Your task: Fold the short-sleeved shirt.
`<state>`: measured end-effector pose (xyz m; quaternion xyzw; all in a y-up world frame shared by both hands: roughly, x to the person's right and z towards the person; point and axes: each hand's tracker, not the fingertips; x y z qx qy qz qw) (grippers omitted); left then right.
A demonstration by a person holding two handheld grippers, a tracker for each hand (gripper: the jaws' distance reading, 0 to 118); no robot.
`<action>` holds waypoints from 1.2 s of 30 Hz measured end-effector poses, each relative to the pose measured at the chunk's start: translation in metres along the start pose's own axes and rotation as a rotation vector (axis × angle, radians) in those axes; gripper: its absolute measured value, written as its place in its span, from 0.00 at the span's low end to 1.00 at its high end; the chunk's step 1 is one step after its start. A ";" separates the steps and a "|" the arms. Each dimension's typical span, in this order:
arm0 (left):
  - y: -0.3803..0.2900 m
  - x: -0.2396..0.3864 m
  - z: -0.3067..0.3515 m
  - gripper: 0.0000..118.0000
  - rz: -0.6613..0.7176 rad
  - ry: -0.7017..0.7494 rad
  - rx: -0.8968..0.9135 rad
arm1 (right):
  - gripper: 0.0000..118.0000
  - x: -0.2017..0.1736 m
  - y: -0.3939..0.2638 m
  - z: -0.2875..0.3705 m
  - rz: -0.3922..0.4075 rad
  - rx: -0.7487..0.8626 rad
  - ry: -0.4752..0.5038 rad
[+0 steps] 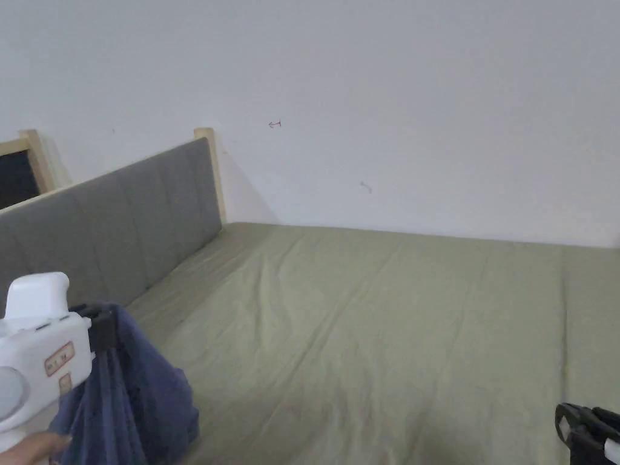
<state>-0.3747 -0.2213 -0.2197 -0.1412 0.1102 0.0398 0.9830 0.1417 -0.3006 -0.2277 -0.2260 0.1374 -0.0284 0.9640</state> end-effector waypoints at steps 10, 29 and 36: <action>0.098 0.159 0.038 0.00 -0.068 -0.528 0.212 | 0.00 0.037 0.014 0.040 -0.072 0.107 -0.089; -0.147 0.345 -0.126 0.04 0.050 -0.759 -0.925 | 0.00 0.102 -0.019 0.059 -0.167 0.039 -0.235; -0.111 0.296 -0.117 0.99 0.097 -0.708 -0.818 | 0.00 0.097 -0.020 0.048 -0.187 0.030 -0.210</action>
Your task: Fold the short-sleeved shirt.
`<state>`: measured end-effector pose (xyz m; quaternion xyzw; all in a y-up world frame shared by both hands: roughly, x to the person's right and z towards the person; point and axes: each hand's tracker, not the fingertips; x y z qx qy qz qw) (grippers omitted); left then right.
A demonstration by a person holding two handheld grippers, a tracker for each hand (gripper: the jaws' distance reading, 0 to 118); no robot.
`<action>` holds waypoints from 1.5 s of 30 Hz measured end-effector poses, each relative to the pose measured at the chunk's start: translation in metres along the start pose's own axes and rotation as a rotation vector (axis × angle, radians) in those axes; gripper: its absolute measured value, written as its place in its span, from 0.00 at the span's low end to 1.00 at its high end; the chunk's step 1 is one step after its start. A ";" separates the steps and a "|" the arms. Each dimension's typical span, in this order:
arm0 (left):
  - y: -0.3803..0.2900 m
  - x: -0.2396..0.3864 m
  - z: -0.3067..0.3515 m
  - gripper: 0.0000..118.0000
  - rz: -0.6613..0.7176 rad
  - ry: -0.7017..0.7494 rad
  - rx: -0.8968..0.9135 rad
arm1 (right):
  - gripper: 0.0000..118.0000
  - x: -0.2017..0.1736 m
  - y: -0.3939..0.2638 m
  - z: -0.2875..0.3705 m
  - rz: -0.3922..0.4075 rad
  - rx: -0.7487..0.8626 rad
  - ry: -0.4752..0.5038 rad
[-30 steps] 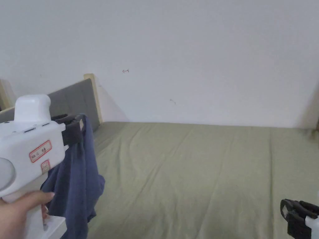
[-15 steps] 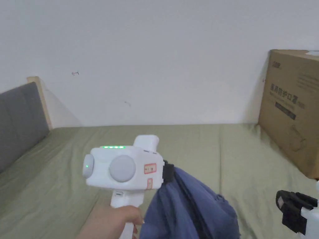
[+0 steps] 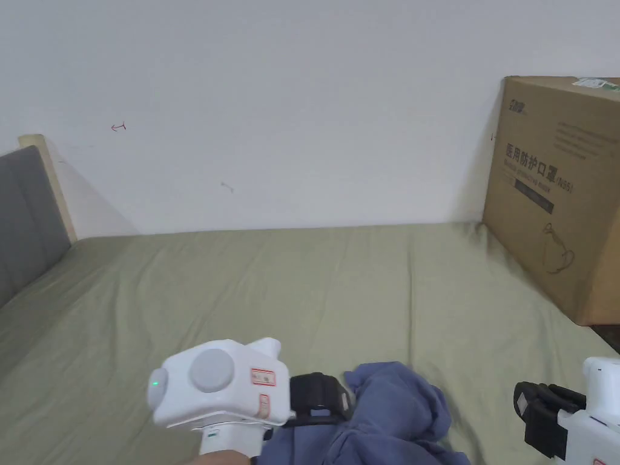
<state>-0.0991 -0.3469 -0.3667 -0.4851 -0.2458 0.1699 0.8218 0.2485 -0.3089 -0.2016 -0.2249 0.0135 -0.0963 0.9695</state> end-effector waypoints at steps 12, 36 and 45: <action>-0.062 -0.057 0.139 0.04 -0.067 0.281 0.446 | 0.00 -0.018 -0.001 -0.006 0.041 0.005 0.023; -0.074 -0.122 -0.052 0.43 -0.121 0.425 -0.019 | 0.00 -0.003 -0.010 -0.071 0.077 -0.174 0.060; -0.088 -0.115 0.037 0.04 -0.031 0.270 0.204 | 0.96 0.028 0.003 -0.238 -0.112 -0.444 0.055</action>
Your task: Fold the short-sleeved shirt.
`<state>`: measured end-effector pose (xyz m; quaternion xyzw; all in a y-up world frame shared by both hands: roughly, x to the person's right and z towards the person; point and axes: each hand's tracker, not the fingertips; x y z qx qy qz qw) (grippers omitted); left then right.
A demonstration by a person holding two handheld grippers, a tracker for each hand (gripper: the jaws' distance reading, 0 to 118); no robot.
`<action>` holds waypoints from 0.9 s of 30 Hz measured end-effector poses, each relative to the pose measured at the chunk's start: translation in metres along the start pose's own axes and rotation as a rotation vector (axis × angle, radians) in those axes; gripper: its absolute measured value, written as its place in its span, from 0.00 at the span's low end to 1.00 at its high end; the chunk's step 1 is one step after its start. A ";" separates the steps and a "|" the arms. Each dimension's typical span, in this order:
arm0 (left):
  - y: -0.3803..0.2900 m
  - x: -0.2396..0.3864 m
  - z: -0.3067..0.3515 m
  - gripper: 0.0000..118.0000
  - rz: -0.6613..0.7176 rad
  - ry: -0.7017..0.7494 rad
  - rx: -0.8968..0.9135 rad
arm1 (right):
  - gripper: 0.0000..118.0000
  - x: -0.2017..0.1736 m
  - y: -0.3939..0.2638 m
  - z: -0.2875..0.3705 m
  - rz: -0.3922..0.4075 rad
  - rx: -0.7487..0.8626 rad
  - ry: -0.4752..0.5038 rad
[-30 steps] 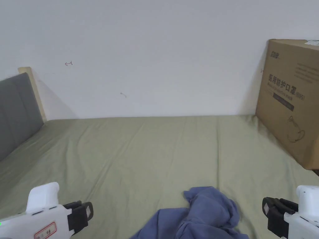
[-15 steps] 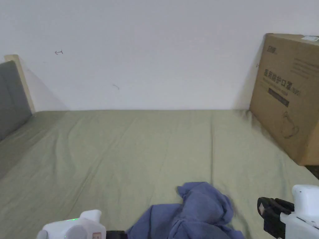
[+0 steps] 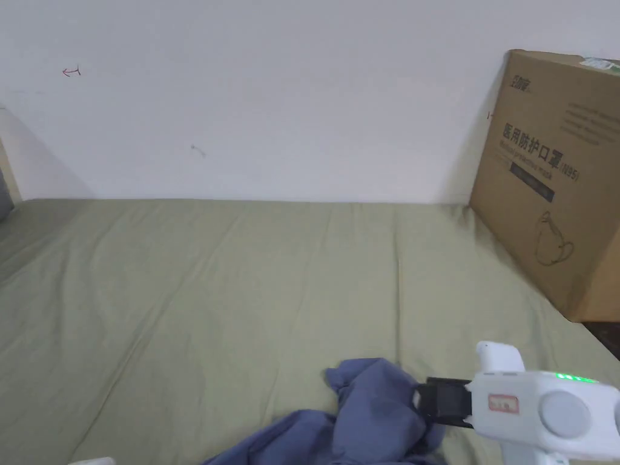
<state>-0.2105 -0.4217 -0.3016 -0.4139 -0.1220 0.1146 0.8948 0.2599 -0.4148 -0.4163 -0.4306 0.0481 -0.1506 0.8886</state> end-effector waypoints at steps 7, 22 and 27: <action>-0.002 -0.022 0.006 0.04 0.014 0.028 0.000 | 0.82 0.009 0.033 -0.098 -0.021 -0.328 -0.036; 0.089 -0.033 0.105 0.04 -0.107 0.059 0.247 | 0.04 0.001 0.069 0.143 0.123 0.098 0.153; 0.155 0.008 0.159 0.04 -0.174 0.007 0.388 | 0.04 -0.033 0.098 0.239 0.236 0.258 0.090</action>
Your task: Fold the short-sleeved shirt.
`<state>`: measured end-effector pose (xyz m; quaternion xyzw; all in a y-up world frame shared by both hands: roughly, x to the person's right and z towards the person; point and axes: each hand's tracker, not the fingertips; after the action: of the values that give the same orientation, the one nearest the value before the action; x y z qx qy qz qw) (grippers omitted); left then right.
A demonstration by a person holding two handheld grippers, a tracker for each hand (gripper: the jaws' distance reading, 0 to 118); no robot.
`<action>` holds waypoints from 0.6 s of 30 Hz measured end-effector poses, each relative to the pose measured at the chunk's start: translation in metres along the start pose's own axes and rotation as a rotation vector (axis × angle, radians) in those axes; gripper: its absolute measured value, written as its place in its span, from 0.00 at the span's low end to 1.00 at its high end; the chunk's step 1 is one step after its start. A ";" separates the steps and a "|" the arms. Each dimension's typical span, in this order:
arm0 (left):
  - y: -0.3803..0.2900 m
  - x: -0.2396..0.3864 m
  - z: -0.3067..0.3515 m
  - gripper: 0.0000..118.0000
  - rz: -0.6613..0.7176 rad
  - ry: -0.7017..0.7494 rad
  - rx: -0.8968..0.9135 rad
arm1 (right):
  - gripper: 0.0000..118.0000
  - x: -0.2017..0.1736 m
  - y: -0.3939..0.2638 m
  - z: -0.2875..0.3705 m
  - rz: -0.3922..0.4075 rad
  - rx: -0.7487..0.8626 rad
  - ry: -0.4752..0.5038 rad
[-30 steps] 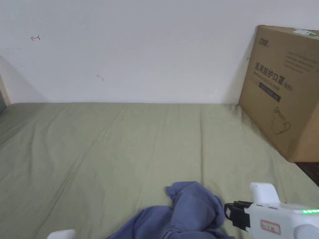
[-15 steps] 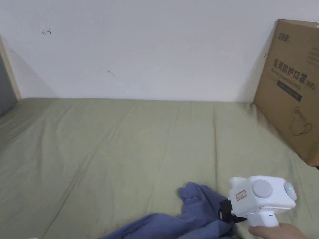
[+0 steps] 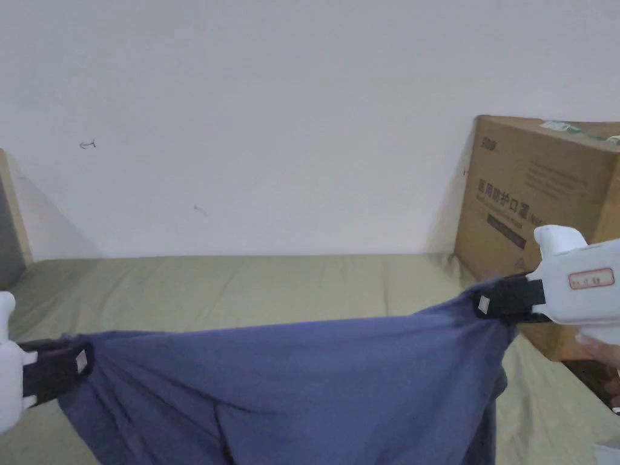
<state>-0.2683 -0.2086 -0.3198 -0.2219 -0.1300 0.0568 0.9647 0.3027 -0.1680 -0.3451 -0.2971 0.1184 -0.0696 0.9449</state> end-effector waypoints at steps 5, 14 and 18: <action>0.087 0.017 0.007 0.04 -0.064 -0.018 0.097 | 0.04 -0.012 0.065 0.051 0.021 0.156 -0.024; 0.197 0.034 -0.032 0.04 -0.125 0.055 0.165 | 0.04 -0.033 0.171 0.045 0.069 0.277 -0.094; 0.227 0.035 -0.060 0.04 -0.110 0.106 0.218 | 0.04 -0.040 0.208 0.015 0.123 0.330 -0.170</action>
<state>-0.2297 -0.0241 -0.4651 -0.1111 -0.0840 0.0058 0.9902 0.2810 0.0170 -0.4461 -0.1353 0.0432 -0.0046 0.9898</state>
